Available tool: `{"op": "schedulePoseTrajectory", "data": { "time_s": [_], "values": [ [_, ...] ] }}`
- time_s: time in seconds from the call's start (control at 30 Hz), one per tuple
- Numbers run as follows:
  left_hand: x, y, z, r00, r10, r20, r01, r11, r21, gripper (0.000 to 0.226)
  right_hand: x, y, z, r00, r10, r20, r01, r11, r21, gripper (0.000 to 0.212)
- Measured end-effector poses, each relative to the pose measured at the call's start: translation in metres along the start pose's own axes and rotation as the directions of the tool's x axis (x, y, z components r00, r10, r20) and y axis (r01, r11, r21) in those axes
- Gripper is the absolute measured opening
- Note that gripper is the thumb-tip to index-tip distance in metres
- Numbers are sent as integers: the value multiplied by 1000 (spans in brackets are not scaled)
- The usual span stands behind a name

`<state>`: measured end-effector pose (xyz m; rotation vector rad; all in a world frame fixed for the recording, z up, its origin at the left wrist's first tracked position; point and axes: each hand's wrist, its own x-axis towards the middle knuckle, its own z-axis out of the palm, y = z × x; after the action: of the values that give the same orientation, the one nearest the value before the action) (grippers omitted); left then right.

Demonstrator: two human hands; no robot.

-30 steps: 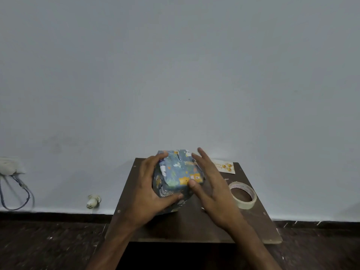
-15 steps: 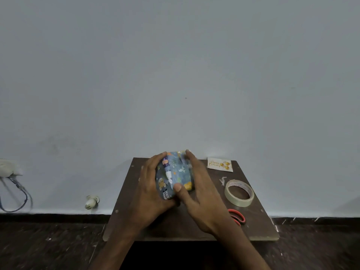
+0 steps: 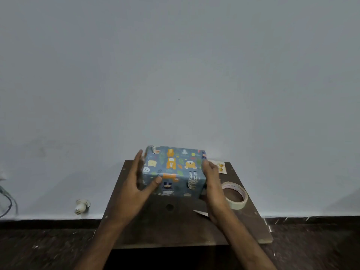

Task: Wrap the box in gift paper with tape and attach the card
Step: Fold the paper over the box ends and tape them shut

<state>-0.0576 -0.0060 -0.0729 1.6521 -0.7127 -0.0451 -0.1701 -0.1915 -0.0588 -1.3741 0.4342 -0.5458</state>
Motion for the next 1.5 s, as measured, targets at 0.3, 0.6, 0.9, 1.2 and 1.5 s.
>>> {"op": "schedulePoseTrajectory", "data": {
  "time_s": [0.3,0.6,0.9,1.2,1.5],
  "values": [
    [-4,13,-3,917,-72,-392,66,997,-28,52,-3,7,3,983,-152,108,179,927,-329,59],
    [-7,-1,-6,992,-17,-126,10,999,-51,69,11,10,10,999,0,-44,3,997,81,20],
    [-7,8,5,999,-26,-37,23,996,-88,72,4,7,8,992,64,108,-69,996,48,52],
    [-9,14,11,984,-177,16,177,960,-218,34,0,4,9,990,-84,116,113,958,-265,61],
    [-2,-10,1,970,-219,-105,229,969,93,22,11,14,8,993,-34,113,82,886,-456,52]
  ]
}}
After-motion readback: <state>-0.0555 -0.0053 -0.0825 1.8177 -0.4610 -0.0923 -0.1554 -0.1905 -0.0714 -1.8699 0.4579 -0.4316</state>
